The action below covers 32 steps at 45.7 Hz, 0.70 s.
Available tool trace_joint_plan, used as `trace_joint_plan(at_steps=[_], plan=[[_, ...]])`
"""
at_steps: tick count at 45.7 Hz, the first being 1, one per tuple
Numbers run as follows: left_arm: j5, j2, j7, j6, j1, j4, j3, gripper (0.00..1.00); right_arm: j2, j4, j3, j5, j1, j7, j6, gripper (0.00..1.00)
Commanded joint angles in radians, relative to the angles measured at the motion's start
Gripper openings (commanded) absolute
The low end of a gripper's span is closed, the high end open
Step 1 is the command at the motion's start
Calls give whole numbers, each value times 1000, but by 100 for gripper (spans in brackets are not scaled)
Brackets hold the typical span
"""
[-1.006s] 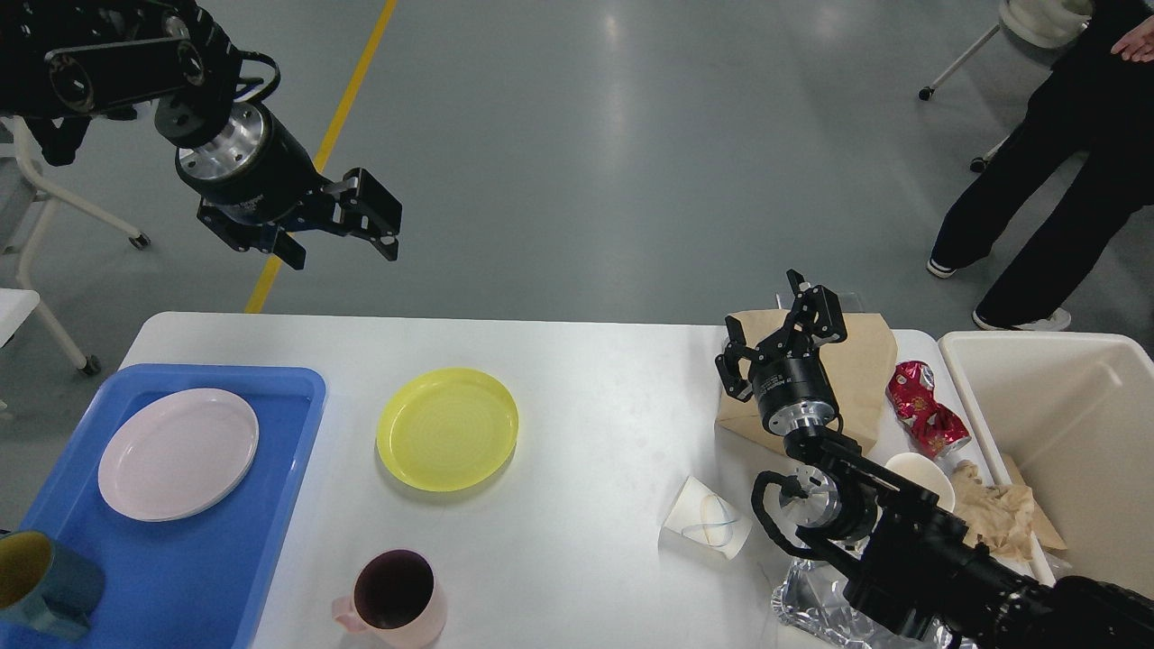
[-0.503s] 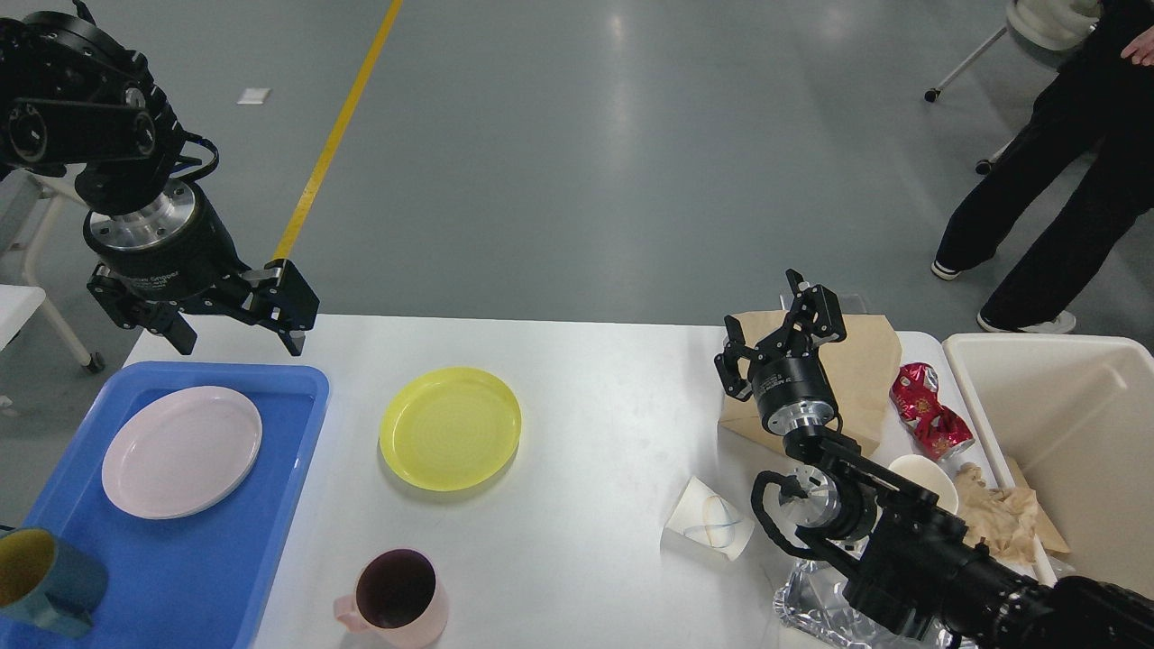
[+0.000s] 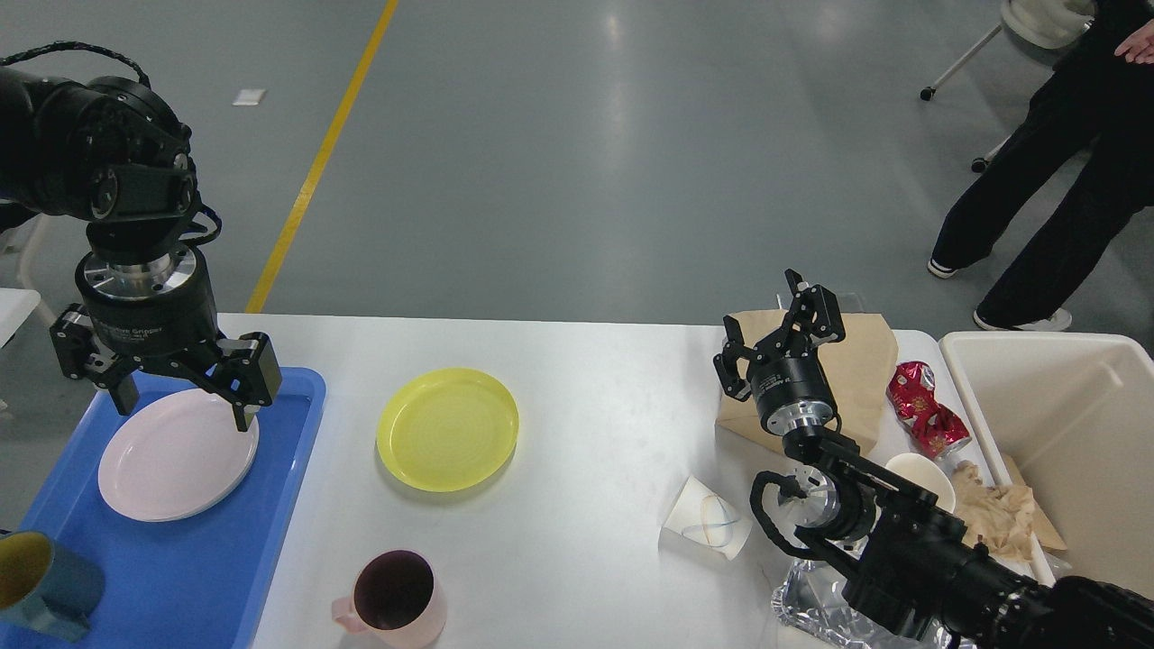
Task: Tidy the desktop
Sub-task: 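Raise the left arm and bring the left gripper over the blue tray, then move the left gripper down toward the pink mug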
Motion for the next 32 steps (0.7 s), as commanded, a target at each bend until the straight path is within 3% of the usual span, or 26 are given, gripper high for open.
trace_joint_plan(at_steps=[1, 6, 22, 32], plan=[[1, -15, 1, 0, 9, 3, -5, 100, 0, -1, 0, 0, 0, 0, 0, 100], [-4, -15, -7, 0, 6, 9, -31, 99, 0, -1, 0, 0, 0, 0, 0, 100], [4, -26, 8, 0, 95, -10, -112, 81, 0, -1, 0, 0, 0, 0, 0, 100], [-7, -161, -7, 0, 176, -10, -152, 79, 0, -1, 0, 0, 0, 0, 0, 100]])
